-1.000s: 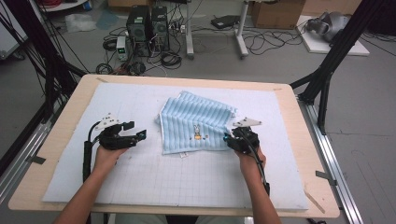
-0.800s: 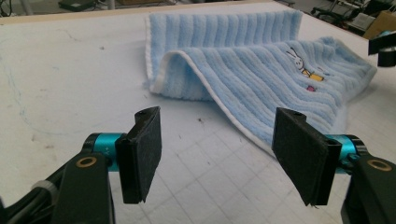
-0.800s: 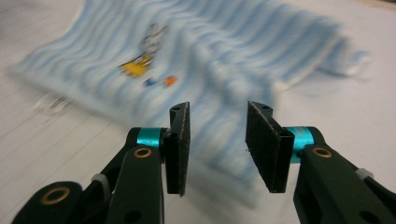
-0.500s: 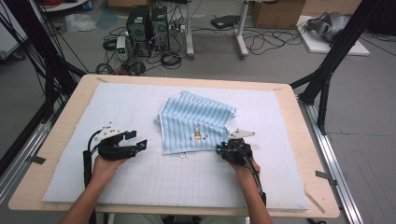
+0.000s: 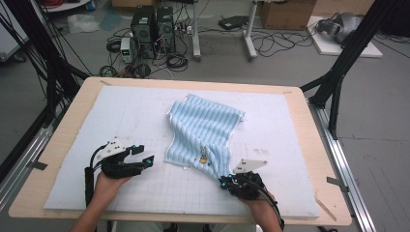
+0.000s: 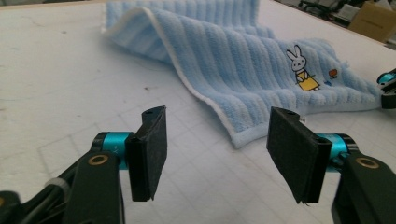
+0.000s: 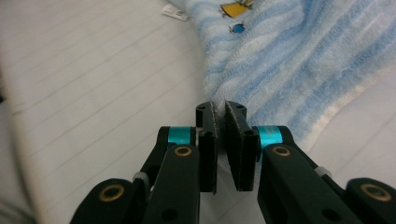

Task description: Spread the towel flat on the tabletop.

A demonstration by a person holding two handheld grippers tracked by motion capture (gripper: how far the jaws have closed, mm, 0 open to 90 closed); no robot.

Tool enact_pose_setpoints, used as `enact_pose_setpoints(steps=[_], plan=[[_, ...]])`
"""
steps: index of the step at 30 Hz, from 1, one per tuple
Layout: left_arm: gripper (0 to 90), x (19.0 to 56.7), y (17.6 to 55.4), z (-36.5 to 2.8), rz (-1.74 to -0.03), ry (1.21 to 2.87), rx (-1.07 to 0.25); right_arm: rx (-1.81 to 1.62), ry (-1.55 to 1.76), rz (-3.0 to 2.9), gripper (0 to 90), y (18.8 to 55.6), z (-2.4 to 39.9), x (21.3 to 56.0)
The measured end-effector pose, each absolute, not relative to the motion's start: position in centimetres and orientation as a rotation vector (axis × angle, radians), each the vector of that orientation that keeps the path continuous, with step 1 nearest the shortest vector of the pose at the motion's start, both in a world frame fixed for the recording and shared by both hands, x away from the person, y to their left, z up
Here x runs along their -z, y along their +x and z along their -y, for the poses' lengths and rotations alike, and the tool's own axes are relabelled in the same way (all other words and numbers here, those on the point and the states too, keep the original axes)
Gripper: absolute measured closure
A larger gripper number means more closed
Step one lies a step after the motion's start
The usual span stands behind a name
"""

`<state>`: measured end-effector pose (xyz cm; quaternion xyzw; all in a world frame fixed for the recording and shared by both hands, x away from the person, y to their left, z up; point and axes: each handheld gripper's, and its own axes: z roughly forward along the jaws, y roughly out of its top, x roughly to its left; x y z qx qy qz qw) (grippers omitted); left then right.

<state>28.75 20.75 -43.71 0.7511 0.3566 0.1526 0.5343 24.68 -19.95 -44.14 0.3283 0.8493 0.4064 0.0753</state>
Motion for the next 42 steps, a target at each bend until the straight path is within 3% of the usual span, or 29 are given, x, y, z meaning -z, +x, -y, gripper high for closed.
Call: enact_pose_setpoints(steps=[7,16,21,26,28,29,30,32,42], plan=[[42.0,44.0,28.0,-19.0,-0.802,1.849,-0.332,-1.292,1.12,-2.339,63.8,23.5,22.4,44.0],[43.8,44.4,29.6,-17.2,-0.834,1.879,-0.286,-1.314,1.165,-2.262,56.8,24.1,23.3,43.8],[44.1,44.6,31.4,-14.2,-0.847,2.001,-0.254,-1.314,1.185,-2.23,52.8,24.2,24.0,43.7],[45.8,45.0,31.4,-12.1,-0.829,2.097,-0.347,-1.301,1.2,-2.218,51.3,24.1,24.6,43.8],[48.4,45.0,31.2,-12.2,-0.846,2.083,-0.348,-1.302,1.212,-2.214,50.1,24.1,24.8,43.8],[62.5,45.0,31.1,-12.3,-0.849,2.075,-0.347,-1.309,1.218,-2.209,49.3,24.0,25.0,43.8],[62.5,45.0,30.9,-12.5,-0.839,2.071,-0.334,-1.309,1.218,-2.209,49.3,24.0,25.0,43.8],[80.0,45.0,30.5,-12.8,-0.821,2.067,-0.317,-1.309,1.219,-2.21,48.7,24.0,25.1,43.8],[84.5,44.9,26.5,-15.8,-0.805,2.058,-0.231,-1.316,1.221,-2.217,45.2,24.2,24.0,44.0]])
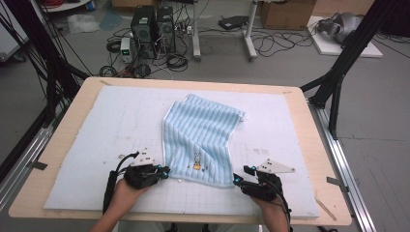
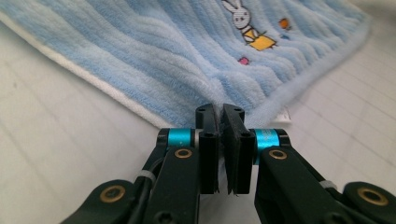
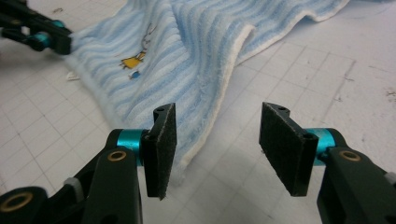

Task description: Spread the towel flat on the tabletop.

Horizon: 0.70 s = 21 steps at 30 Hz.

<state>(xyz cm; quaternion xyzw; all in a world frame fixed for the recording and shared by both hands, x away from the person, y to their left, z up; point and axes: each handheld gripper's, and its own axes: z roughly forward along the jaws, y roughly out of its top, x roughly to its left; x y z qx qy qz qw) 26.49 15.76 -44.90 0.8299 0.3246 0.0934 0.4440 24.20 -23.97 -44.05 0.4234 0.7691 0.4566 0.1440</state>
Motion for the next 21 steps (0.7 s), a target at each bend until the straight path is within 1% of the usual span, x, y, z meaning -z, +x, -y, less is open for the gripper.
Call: enact_pose_setpoints(steps=[6,8,9,11,12,15,16,18,21], plan=[[85.0,45.0,24.1,-17.3,-0.782,2.055,-0.196,-1.335,1.23,-2.233,43.0,24.5,22.5,44.3],[85.0,45.0,23.6,-17.6,-0.769,2.054,-0.185,-1.346,1.206,-2.242,42.9,24.6,21.2,44.1],[85.0,44.9,23.5,-17.6,-0.77,2.051,-0.186,-1.346,1.206,-2.242,42.9,24.6,21.2,44.1],[85.0,44.8,23.4,-17.8,-0.775,2.032,-0.182,-1.323,1.184,-2.263,44.1,24.7,20.2,44.2],[85.0,44.8,23.4,-17.9,-0.778,2.022,-0.18,-1.273,1.144,-2.293,46.5,24.7,19.1,44.4],[85.0,44.7,23.3,-18.1,-0.775,2.004,-0.166,-1.225,1.112,-2.343,48.2,24.8,18.1,45.0],[85.0,44.7,23.4,-18.2,-0.776,1.997,-0.157,-1.175,1.111,-2.376,50.3,24.9,17.7,45.1],[84.9,44.8,23.5,-18.4,-0.779,1.988,-0.118,-1.155,1.091,-2.374,60.7,24.9,17.5,45.1],[84.1,44.7,23.6,-18.6,-0.771,1.978,-0.087,-1.15,1.104,-2.383,80.7,24.9,18.0,45.0]])
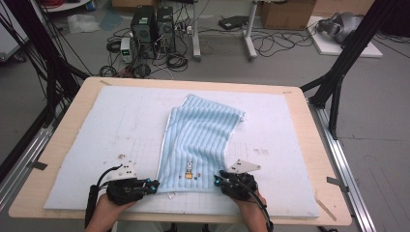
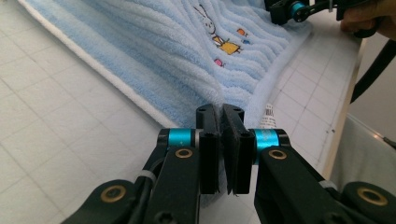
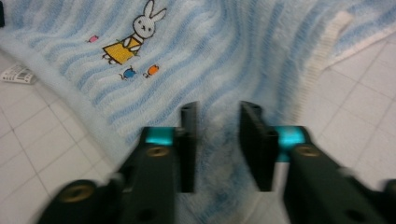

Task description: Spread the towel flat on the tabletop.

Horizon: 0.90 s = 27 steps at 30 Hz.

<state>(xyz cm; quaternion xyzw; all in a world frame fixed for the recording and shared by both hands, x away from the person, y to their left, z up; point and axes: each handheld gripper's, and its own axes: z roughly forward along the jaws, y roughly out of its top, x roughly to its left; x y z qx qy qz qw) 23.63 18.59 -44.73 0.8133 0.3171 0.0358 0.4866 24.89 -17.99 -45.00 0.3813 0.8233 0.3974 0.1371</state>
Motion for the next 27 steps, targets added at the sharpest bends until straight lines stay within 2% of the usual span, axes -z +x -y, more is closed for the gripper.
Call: enact_pose_setpoints(steps=[1,3,4,6,14,18,20,21,23,27], plan=[[80.7,44.6,23.6,-18.6,-0.765,1.972,-0.081,-1.141,1.097,-2.421,85.1,24.8,18.3,44.8],[69.8,44.5,23.7,-18.7,-0.77,1.94,-0.072,-1.12,1.076,-2.46,85.3,24.5,18.5,44.5],[69.8,44.4,23.8,-18.9,-0.781,1.91,-0.07,-1.12,1.076,-2.46,85.3,24.5,18.5,44.5],[60.0,44.3,23.9,-19.2,-0.807,1.88,-0.091,-1.134,1.015,-2.538,85.2,23.8,19.3,44.4],[52.9,44.2,24.8,-20.0,-0.881,1.825,-0.165,-1.232,0.938,-2.731,84.8,22.4,21.1,44.3],[50.8,44.1,25.6,-19.9,-0.899,1.822,-0.186,-1.297,0.952,-2.725,77.7,21.9,22.1,44.1],[50.4,44.0,26.1,-19.7,-0.906,1.817,-0.192,-1.413,1.026,-2.602,68.1,22.2,23.0,43.5],[50.4,44.0,26.3,-19.5,-0.907,1.815,-0.194,-1.413,1.026,-2.602,68.1,22.2,23.0,43.5],[50.1,44.1,26.8,-19.0,-0.908,1.818,-0.192,-1.451,1.08,-2.502,59.4,22.4,23.3,43.1],[50.3,44.6,28.2,-17.6,-0.891,1.854,-0.177,-1.431,1.125,-2.361,52.8,23.2,23.1,42.7]])
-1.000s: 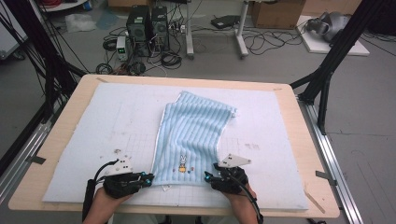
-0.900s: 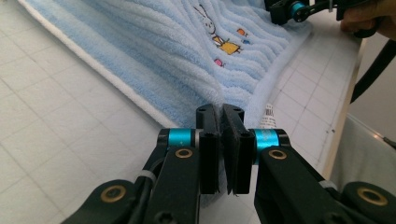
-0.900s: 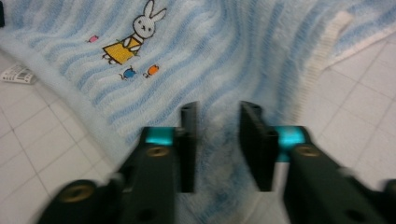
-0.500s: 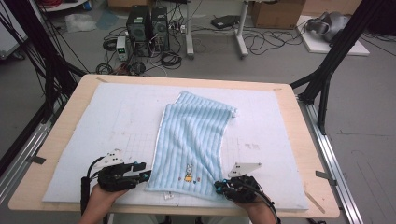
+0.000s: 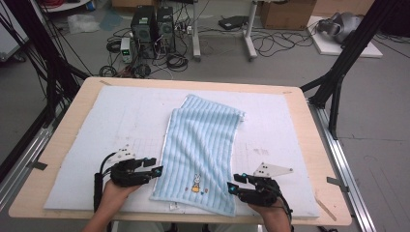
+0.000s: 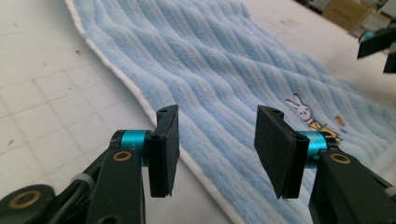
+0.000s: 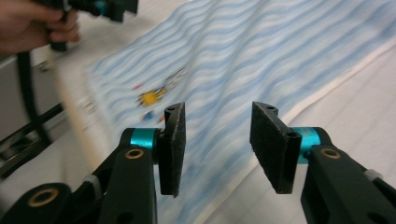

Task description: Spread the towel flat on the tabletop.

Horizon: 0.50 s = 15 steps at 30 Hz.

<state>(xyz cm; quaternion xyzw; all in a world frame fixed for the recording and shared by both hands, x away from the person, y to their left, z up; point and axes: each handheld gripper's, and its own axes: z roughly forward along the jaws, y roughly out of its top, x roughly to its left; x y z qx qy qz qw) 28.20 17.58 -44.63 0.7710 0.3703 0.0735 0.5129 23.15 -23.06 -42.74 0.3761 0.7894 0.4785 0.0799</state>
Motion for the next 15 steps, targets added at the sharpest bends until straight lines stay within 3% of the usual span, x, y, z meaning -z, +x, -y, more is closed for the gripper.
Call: enact_pose_setpoints(steps=[4,8,10,11,13,15], plan=[[47.1,45.1,29.9,-15.8,-0.92,1.918,-0.186,-1.319,1.178,-2.296,51.1,24.8,21.6,43.3],[49.9,45.1,30.5,-14.3,-0.9,2.004,-0.212,-1.31,1.143,-2.355,51.1,25.4,20.2,43.8],[60.5,45.1,30.3,-14.0,-0.878,2.034,-0.265,-1.26,1.103,-2.401,51.9,25.7,19.1,44.2],[79.5,45.1,30.1,-14.0,-0.859,2.046,-0.253,-1.167,1.073,-2.442,56.0,25.9,18.1,44.9],[84.4,45.1,29.8,-13.9,-0.835,2.062,-0.257,-1.166,1.046,-2.421,59.4,25.8,17.9,45.0],[86.5,45.1,29.5,-14.1,-0.839,2.059,-0.23,-1.149,1.054,-2.43,71.8,25.9,18.1,44.9]])
